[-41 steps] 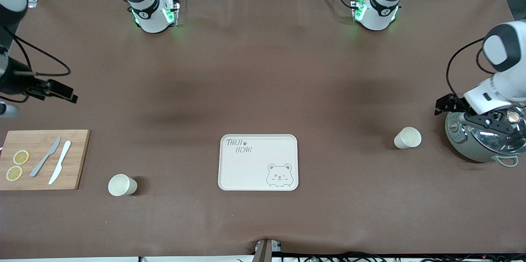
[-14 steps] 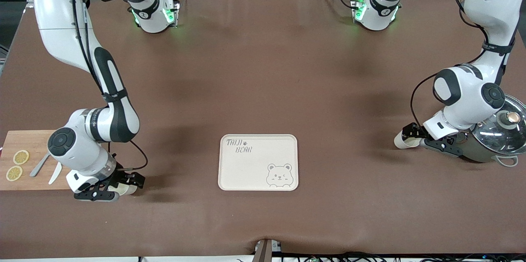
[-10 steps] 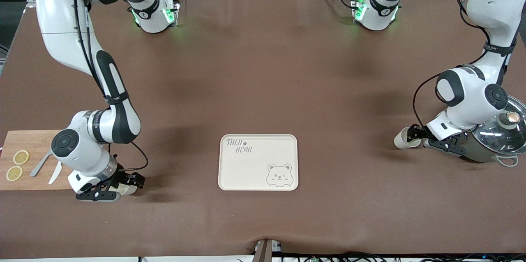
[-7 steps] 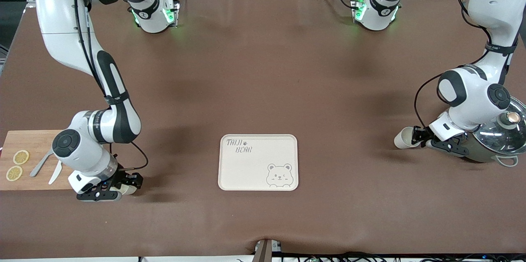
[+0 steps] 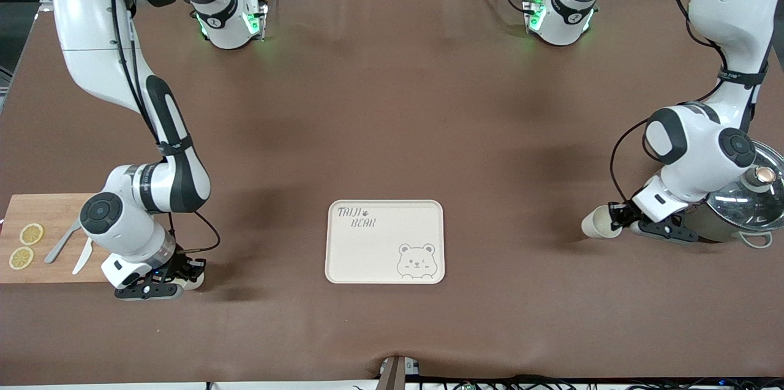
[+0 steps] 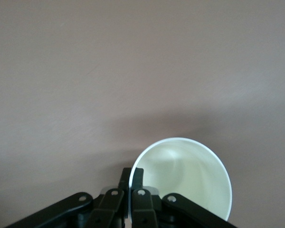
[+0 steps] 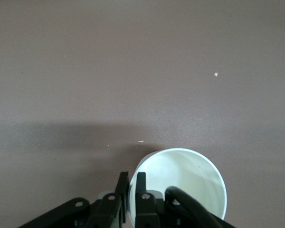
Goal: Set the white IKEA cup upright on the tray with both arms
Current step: 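Carry both white cups over the bear tray with both grippers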
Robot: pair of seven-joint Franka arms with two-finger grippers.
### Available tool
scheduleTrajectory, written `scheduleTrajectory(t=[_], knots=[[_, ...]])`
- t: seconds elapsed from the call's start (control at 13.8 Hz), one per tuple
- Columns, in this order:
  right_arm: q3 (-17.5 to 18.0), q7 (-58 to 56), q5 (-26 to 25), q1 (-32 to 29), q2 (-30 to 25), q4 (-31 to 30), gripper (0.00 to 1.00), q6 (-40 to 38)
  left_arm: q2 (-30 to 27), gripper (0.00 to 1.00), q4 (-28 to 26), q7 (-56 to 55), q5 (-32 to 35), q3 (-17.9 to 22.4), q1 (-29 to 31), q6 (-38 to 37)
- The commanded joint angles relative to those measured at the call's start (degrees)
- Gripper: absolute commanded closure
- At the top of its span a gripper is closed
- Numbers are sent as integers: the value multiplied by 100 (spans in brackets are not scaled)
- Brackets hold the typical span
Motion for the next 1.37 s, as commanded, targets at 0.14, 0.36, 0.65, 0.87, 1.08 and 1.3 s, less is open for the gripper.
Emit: scheduleTrajectory(t=[0.14,0.36,0.65,0.87,1.08,1.3], knots=[[25,46,-126,109,14,163,100,-70,466,100,1049,-1735,-122,52,-960,-549],[17,247,-100,294,-3,312,100,-245,1002,100,1709,-2634,-122,61,-1550,-549],[8,1292,-117,724,14,769,100,-860,1407,100,2316,-3636,-113,123,-2105,-549],[-1,2057,-135,1076,41,893,100,-923,1452,100,2370,-4076,-87,132,-2421,-549],[-10,2769,-152,1462,242,1217,100,-931,1504,100,2370,-4770,281,141,-2834,-549],[-71,3489,-388,1919,514,1551,100,-958,1627,100,2378,-5376,589,141,-3256,-540]])
